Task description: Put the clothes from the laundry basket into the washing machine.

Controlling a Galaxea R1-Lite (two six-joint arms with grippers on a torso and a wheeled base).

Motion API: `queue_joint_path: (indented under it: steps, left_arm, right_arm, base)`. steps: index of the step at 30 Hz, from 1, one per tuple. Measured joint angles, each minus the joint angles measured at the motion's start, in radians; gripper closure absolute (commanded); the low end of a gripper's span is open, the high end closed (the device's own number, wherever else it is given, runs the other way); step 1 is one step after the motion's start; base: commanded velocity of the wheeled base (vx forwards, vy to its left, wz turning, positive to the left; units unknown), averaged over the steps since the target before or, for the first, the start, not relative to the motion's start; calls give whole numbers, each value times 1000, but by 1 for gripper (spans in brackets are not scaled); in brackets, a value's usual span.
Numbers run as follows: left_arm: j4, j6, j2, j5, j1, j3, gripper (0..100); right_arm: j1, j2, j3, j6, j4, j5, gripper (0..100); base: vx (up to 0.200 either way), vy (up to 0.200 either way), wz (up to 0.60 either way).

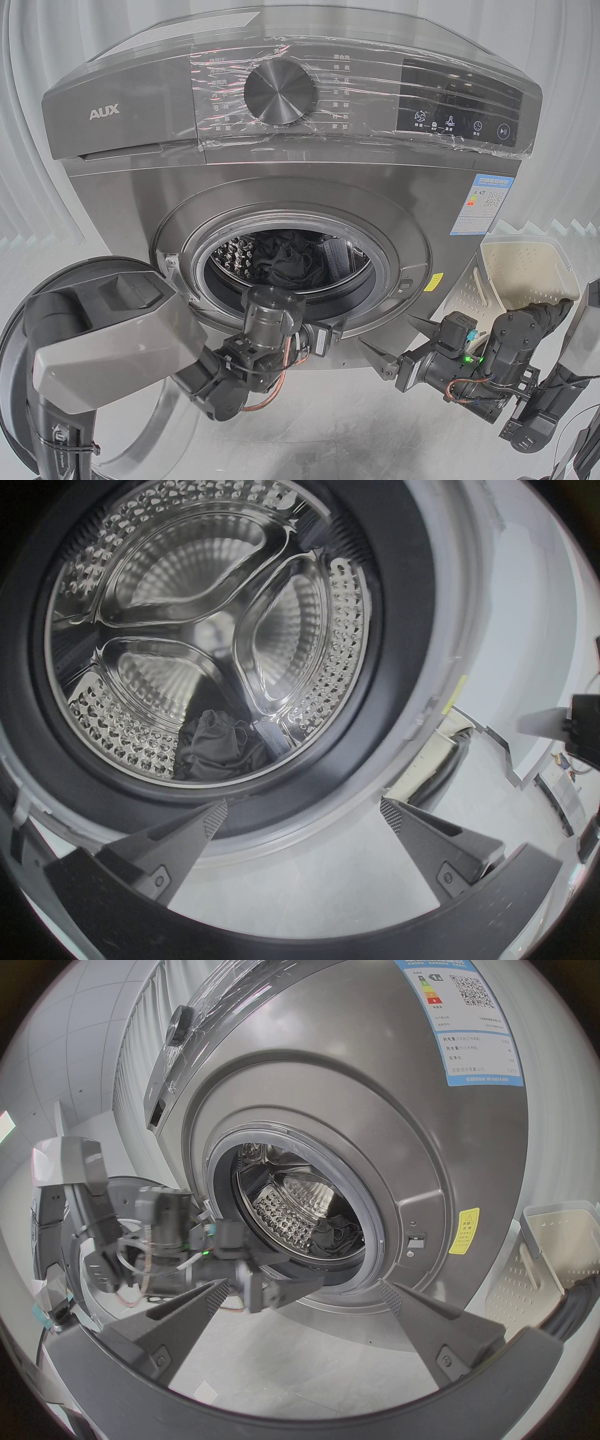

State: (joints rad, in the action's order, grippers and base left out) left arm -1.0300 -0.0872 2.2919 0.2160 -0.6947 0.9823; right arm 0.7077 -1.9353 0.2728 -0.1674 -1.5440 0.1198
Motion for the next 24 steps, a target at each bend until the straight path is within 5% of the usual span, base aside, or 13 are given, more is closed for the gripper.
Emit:
queue_joint_path:
  steps: [7, 16, 24]
  left_arm:
    - [-116, -16, -197, 0, -66, -266, 0]
    - [-170, -89, -578, 1, -105, -573, 0]
    - [-176, -140, -853, 24, -71, -776, 0]
  right_arm:
    - [-4, 40, -37, 4, 1, 8, 0]
    - [-11, 148, -152, 6, 3, 42, 0]
    - [-84, 321, -237, 19, 20, 81, 0]
  base:
    - [0, 0, 0]
    - [0, 0, 0]
    - [0, 0, 0]
